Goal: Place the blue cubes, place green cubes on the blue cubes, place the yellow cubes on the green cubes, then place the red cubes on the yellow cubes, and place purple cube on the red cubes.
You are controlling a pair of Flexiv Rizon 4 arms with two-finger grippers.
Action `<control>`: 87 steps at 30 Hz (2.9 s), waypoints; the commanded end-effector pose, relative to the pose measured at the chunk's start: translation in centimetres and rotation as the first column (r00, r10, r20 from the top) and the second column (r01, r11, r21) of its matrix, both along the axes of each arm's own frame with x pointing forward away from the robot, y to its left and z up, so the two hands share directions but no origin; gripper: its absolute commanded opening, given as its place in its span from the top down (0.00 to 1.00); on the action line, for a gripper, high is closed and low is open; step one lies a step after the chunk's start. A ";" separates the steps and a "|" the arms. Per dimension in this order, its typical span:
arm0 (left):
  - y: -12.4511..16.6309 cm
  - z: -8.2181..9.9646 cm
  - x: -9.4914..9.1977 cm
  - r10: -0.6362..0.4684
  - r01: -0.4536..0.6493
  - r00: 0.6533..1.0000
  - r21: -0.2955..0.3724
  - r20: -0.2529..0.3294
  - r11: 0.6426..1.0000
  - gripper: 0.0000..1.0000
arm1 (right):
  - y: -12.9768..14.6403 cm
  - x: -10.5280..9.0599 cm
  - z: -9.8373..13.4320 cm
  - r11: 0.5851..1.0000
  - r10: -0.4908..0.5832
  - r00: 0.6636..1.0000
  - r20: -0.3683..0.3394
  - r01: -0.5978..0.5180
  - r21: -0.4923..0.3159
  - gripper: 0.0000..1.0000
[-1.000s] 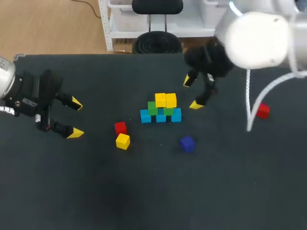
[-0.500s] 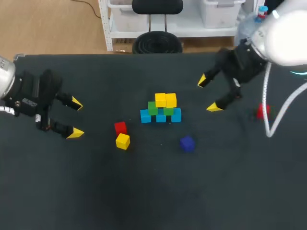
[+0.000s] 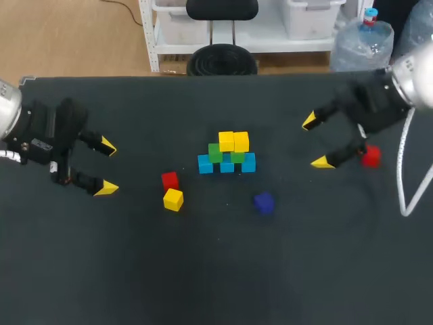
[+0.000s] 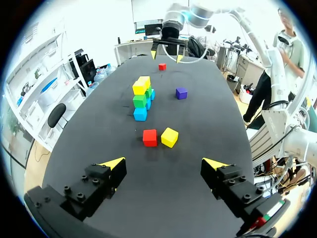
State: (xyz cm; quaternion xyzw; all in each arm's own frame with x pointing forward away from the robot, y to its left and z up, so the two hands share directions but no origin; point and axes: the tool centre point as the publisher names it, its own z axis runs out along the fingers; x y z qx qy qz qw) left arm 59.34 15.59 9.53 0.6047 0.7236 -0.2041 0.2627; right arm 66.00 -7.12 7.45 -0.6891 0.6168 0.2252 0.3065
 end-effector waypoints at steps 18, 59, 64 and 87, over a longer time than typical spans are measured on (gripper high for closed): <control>0.2 -0.5 -0.8 -0.099 0.096 0.994 0.050 0.054 0.994 0.00 | -0.2 -0.1 -0.2 0.999 0.008 1.000 -0.001 -0.008 0.031 0.00; -8.1 -5.4 -1.4 -0.349 0.341 0.937 0.209 -0.003 0.916 0.00 | -0.2 -0.1 -0.2 0.999 0.008 1.000 -0.001 -0.008 0.031 0.00; -7.4 -5.9 -1.0 -0.318 0.312 0.948 0.202 -0.004 0.928 0.00 | -0.2 -0.1 -0.2 0.999 0.008 1.000 -0.001 -0.008 0.031 0.00; -5.2 -7.9 -2.1 -0.279 0.280 0.960 0.173 -0.035 0.944 0.00 | -0.2 -0.1 -0.2 0.999 0.008 1.000 -0.001 -0.008 0.031 0.00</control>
